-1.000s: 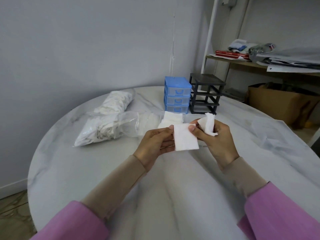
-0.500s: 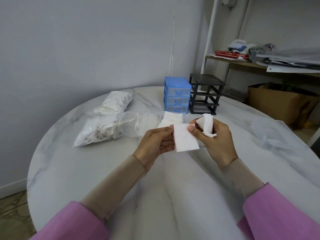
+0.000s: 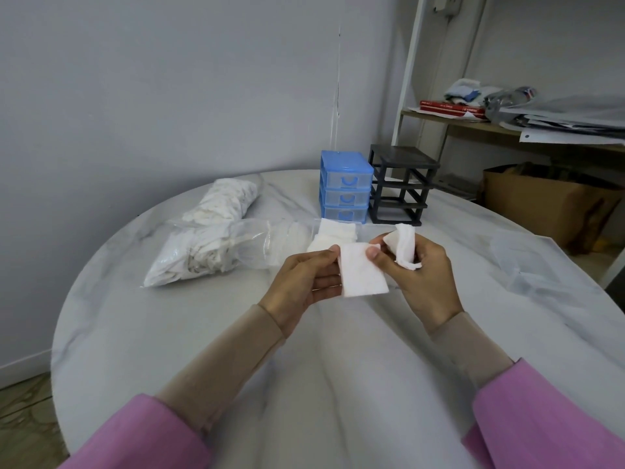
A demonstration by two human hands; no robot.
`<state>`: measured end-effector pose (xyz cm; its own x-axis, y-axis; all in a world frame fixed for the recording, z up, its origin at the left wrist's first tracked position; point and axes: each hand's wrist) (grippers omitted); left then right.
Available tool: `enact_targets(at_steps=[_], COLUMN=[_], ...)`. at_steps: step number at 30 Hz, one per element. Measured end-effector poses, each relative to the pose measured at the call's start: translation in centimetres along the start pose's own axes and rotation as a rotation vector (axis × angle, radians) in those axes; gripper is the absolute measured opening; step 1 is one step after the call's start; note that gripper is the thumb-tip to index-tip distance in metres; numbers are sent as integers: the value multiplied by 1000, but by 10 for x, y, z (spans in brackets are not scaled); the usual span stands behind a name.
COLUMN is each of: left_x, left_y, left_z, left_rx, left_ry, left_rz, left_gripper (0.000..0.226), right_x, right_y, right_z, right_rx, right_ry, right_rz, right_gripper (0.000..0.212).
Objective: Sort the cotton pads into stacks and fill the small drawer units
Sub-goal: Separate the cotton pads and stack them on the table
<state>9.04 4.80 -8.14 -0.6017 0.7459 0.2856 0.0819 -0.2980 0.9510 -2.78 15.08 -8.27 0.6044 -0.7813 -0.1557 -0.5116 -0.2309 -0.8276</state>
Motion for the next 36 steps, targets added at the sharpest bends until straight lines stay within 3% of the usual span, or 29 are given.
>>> enact_targets(at_steps=[15, 18, 23, 31, 36], left_x=[-1, -2, -6, -6, -6], left_y=[-4, -3, -3, -4, -4], left_z=[3, 2, 2, 2, 2], left_rx=[126, 166, 238, 259, 225], left_ry=[-35, 33, 53, -7, -1], left_rz=[-80, -56, -59, -221, -179], left_gripper=[23, 18, 32, 34, 21], right_x=[1, 0, -1, -2, -3], right_y=[-5, -6, -15, -15, -14], right_z=[2, 1, 1, -2, -1], right_rx=[11, 45, 181, 317, 193], right_ry=[-33, -13, 68, 63, 25], right_rz=[32, -18, -232, -315, -229], right_gripper=[11, 20, 37, 15, 16])
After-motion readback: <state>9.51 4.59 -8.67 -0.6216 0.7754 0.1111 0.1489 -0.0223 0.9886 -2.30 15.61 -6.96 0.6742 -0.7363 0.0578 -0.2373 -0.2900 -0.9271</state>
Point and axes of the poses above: each hand's wrist, its own z-axis away from the middle knuckle, its own x-axis out of the palm, y = z × x, and after that the axes turned 4 degrees about -x, right-handed
